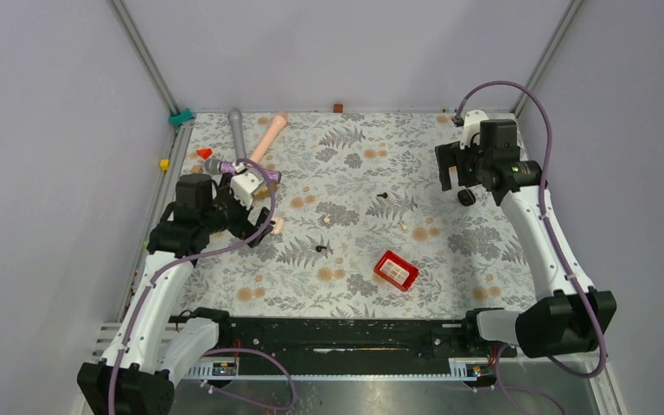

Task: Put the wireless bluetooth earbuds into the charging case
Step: Move the charging case to the center of the board.

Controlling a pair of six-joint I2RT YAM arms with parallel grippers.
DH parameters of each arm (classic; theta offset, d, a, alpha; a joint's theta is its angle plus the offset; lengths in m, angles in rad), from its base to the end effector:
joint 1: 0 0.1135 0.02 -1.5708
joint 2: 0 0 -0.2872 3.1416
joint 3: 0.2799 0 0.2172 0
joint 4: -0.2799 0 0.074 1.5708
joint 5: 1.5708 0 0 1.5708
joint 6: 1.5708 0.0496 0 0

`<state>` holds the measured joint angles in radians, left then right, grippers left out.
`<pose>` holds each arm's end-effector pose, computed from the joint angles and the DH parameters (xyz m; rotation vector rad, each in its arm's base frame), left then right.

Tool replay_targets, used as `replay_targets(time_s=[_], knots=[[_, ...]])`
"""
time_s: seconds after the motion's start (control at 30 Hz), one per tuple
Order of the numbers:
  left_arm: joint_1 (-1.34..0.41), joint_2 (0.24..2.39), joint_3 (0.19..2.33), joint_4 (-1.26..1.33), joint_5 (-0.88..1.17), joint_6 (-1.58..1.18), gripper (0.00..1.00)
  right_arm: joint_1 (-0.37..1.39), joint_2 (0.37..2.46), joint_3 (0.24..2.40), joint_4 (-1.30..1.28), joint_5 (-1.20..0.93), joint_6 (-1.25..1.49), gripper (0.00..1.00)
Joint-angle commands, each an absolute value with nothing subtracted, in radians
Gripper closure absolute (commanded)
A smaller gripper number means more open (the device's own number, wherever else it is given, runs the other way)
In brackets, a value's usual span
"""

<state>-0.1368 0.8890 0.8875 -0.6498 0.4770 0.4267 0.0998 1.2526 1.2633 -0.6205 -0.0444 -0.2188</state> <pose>0.1373 -0.0419 0.3246 0.8449 1.9897 -0.3628 0.2381 0.0261 0.3778 -0.3707 2.1482 -0.0193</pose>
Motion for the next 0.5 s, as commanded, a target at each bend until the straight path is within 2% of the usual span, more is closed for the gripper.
replay_targets(time_s=[0.0, 0.47], knots=[[-0.139, 0.879, 0.849, -0.554, 0.548, 0.432, 0.01, 0.091, 1.324, 1.309, -0.635, -0.037, -0.259, 0.01], [-0.137, 0.884, 0.811, -0.545, 0.563, 0.434, 0.01, -0.015, 1.472, 1.323, -0.623, -0.047, -0.265, 0.01]])
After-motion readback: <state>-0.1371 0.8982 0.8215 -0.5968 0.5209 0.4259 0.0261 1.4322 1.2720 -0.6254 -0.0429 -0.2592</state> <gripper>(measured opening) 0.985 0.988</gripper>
